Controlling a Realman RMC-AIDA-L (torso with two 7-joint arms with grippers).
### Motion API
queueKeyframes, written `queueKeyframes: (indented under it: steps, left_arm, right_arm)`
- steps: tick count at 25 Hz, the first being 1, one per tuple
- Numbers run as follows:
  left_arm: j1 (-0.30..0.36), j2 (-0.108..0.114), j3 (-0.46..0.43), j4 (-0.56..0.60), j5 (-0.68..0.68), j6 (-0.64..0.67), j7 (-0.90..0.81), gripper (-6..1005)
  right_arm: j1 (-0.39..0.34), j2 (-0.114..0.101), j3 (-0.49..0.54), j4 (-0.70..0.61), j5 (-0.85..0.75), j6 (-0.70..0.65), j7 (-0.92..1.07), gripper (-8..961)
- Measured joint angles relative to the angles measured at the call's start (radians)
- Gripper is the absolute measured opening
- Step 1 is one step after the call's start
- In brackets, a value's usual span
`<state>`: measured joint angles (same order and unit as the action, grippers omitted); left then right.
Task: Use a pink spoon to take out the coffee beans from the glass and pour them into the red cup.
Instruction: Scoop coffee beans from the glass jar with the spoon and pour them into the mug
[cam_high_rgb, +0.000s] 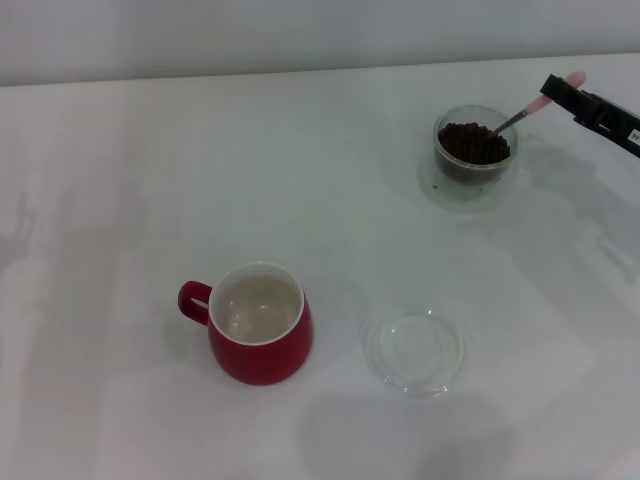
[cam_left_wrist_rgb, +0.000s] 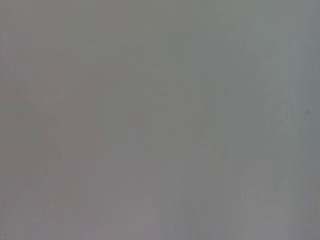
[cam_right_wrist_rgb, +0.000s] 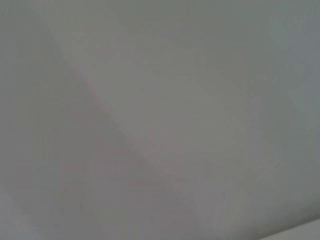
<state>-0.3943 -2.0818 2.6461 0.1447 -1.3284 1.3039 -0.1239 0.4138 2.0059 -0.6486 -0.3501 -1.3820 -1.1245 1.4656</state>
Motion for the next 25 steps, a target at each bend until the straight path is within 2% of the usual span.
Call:
queueKeyframes:
  steps: [14, 25]
  left_arm:
    - [0.008, 0.005, 0.000, -0.008, -0.002, 0.000, -0.050, 757]
    - [0.013, 0.005, 0.000, -0.008, -0.023, 0.000, -0.049, 757]
  right_arm:
    - [-0.018, 0.003, 0.000, 0.007, 0.047, 0.068, 0.244, 150]
    - [-0.020, -0.005, -0.031, 0.002, 0.041, 0.056, 0.354, 149]
